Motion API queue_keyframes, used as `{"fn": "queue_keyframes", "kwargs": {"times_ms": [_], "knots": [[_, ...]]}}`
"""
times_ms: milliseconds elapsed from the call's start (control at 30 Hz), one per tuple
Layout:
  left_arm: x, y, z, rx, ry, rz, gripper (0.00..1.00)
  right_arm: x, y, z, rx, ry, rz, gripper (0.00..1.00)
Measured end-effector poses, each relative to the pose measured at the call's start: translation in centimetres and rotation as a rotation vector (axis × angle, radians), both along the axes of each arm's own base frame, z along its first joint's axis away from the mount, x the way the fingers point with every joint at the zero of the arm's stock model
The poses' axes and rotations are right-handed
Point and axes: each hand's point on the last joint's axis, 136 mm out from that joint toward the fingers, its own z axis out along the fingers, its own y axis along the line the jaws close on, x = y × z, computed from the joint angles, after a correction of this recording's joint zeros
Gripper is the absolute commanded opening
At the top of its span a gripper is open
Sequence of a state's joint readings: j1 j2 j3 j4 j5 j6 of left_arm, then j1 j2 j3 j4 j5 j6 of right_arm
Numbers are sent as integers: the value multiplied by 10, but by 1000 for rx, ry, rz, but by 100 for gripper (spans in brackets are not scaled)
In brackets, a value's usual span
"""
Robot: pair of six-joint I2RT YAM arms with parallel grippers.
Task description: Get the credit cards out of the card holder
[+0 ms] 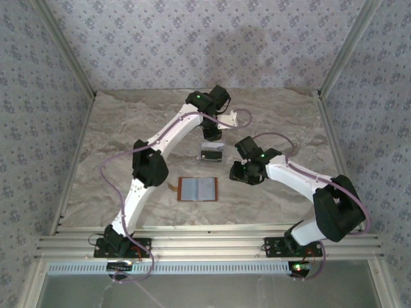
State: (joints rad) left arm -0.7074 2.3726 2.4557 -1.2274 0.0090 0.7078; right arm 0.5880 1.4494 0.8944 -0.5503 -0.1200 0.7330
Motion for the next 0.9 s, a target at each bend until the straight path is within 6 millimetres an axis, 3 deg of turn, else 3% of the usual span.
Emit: {"fn": "queue_keyframes", "kwargs": {"times_ms": [333, 533, 667, 900], "knots": [[-41, 22, 38, -270, 35, 370, 38, 0, 11, -8, 4, 26, 22, 35], [-58, 19, 54, -473, 143, 553, 33, 5, 25, -7, 44, 34, 43, 35], [-64, 26, 39, -581, 255, 689, 34, 4, 37, -12, 57, 54, 70, 35], [-71, 71, 3, -668, 379, 1047, 32, -4, 53, -25, 58, 96, 113, 35]]}}
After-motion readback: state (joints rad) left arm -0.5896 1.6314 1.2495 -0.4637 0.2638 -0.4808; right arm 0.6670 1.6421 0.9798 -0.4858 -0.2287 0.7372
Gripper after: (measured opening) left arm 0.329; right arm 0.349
